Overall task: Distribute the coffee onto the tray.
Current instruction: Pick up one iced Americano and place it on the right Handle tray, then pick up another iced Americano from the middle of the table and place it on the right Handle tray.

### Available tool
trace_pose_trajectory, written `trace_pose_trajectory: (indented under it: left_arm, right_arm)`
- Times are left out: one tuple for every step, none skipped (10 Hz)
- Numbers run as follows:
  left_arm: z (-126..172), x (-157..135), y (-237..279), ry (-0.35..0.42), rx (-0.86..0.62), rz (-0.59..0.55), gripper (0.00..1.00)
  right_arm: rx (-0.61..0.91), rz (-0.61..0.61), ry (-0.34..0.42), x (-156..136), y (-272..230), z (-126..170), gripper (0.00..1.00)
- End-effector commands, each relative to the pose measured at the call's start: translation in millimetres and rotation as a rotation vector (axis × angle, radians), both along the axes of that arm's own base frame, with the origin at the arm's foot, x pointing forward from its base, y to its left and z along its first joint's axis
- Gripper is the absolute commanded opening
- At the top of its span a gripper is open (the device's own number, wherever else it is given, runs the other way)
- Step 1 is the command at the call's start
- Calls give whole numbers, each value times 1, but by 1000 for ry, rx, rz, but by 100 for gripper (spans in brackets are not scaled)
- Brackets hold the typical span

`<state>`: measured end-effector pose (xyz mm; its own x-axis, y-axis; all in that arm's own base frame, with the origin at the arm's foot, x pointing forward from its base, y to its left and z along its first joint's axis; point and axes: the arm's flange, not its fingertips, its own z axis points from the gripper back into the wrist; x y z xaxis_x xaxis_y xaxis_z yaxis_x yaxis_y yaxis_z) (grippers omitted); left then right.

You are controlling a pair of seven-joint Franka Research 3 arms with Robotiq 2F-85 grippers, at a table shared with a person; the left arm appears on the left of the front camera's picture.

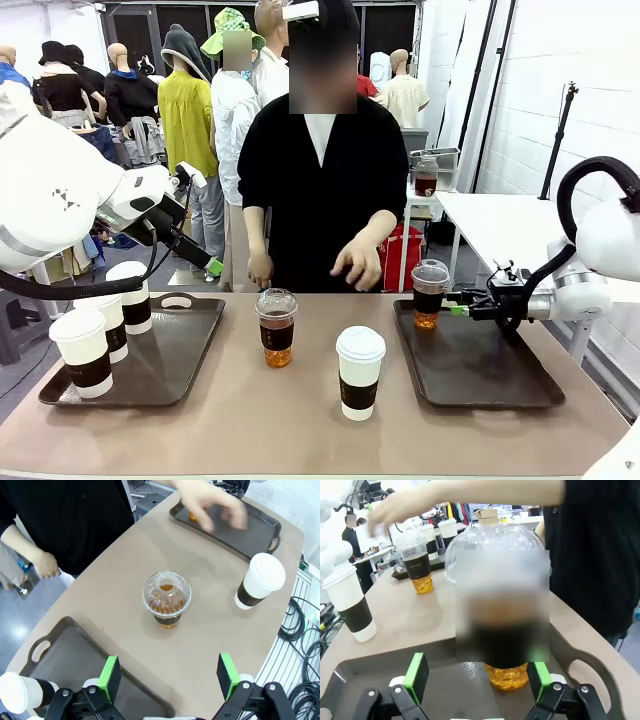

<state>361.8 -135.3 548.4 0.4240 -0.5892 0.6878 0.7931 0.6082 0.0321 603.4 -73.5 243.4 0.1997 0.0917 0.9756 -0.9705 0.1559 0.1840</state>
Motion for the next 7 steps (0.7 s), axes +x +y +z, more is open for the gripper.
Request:
trace_pose_trajectory:
  left_arm:
    - [1, 1, 1, 6, -2, 4, 100]
    - [1, 1, 1, 6, -2, 4, 100]
    - [1, 1, 1, 6, -2, 4, 100]
    - [1, 1, 1, 6, -2, 4, 100]
    - [1, 1, 1, 6, -2, 4, 100]
    - [1, 1, 1, 6, -2, 4, 100]
    - [1, 1, 1, 6, -2, 4, 100]
  right_arm:
    - [-169, 9, -7, 5, 46, 21, 100]
    - [0, 0, 0, 0, 0, 0, 100]
    - [0, 0, 0, 0, 0, 0, 100]
    - [0, 0, 0, 0, 0, 0, 100]
    - [0, 0, 0, 0, 0, 0, 100]
    - [0, 0, 0, 0, 0, 0, 100]
    - [0, 0, 0, 0, 0, 0, 100]
